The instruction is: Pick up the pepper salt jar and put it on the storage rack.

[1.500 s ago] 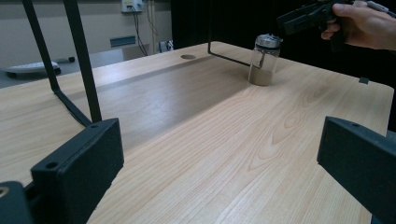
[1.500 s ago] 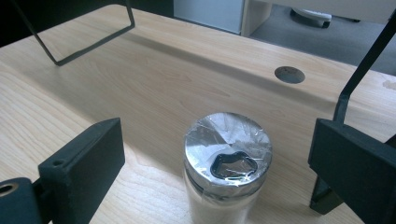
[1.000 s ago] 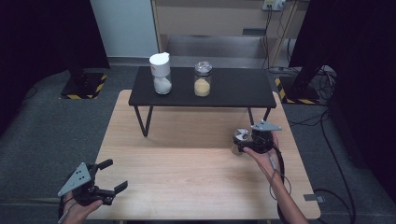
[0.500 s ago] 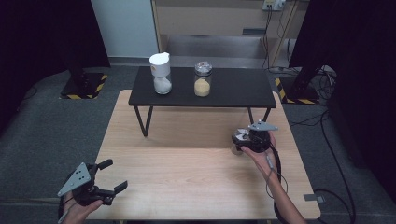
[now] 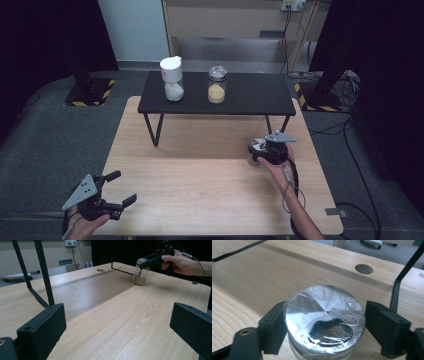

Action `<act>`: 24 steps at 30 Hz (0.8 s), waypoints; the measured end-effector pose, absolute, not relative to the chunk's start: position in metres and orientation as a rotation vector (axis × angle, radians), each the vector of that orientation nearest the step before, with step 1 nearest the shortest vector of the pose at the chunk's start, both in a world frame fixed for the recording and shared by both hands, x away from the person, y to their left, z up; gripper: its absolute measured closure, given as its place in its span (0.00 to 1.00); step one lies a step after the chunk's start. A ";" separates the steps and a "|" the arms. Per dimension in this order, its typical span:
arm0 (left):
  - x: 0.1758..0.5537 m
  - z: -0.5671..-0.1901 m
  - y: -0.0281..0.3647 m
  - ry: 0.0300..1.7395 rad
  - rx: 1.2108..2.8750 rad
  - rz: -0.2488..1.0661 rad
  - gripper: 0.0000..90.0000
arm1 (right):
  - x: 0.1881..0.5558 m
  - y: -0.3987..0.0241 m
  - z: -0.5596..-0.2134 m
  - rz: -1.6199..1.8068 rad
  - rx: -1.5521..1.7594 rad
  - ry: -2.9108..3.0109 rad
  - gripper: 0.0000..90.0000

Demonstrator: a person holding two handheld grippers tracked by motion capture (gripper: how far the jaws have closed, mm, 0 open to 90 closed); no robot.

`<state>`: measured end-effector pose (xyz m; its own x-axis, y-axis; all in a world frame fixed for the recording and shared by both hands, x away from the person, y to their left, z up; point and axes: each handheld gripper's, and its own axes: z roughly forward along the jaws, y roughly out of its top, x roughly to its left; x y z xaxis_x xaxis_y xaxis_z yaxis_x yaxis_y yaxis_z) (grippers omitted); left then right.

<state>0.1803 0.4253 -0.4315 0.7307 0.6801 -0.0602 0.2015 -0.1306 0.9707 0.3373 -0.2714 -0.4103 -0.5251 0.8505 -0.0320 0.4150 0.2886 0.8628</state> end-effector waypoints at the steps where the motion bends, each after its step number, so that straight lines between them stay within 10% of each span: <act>1: 0.180 -0.431 0.425 0.711 1.688 0.478 0.00 | 0.337 -0.270 -0.410 1.159 1.125 2.069 0.29; 24: 0.180 -0.432 0.426 0.712 1.686 0.477 0.00 | 0.333 -0.273 -0.415 1.199 1.130 2.038 0.39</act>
